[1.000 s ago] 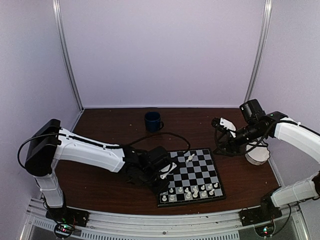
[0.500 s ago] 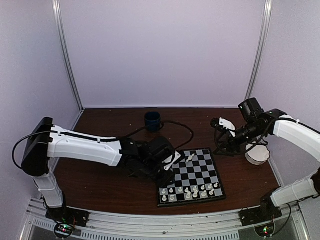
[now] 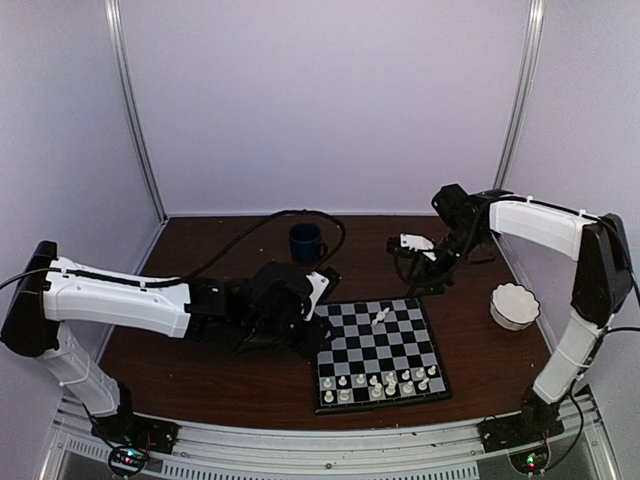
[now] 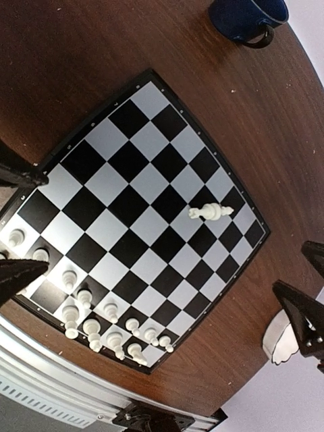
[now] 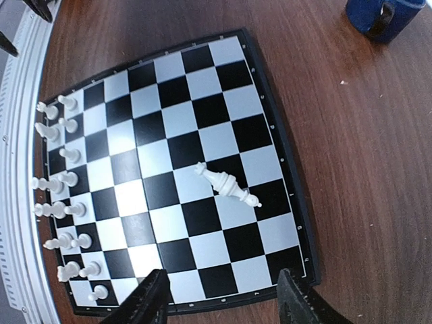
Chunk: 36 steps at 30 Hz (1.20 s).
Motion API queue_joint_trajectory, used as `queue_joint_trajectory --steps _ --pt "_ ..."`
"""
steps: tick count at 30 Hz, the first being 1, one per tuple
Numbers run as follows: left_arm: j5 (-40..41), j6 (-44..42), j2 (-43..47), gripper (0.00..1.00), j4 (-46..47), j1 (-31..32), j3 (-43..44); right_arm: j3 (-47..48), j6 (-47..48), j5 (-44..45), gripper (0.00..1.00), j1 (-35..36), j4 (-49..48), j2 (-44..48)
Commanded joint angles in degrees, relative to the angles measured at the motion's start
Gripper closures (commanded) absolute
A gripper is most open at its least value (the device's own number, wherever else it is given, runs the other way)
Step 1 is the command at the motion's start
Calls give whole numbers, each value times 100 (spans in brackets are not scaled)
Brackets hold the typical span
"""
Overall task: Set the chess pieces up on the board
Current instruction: Pick up the chess pile from the chessboard.
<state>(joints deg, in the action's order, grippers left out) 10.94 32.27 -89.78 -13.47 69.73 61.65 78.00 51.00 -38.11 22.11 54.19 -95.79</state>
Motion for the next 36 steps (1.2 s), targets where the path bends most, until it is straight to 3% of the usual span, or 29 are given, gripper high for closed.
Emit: queue_joint_trajectory --steps 1,5,10,15,30,34,36 --pt "120 366 233 63 709 7 -162 448 515 555 44 205 337 -677" --pt "-69 602 430 63 1098 13 -437 903 1240 469 43 253 789 -1288" --pt "-279 795 485 63 1312 8 -586 1284 1594 1001 43 389 847 -1801" --pt "-338 812 532 64 1312 5 -592 1274 1665 1405 43 506 457 -2031" --pt "-206 885 742 63 1223 11 -680 1487 1487 1518 44 844 126 -2532" --pt "-202 905 729 64 1245 13 -708 1473 1568 1535 48 887 296 -2575" --pt "-198 929 730 63 1302 13 -745 1398 1554 1560 55 888 314 -2568"
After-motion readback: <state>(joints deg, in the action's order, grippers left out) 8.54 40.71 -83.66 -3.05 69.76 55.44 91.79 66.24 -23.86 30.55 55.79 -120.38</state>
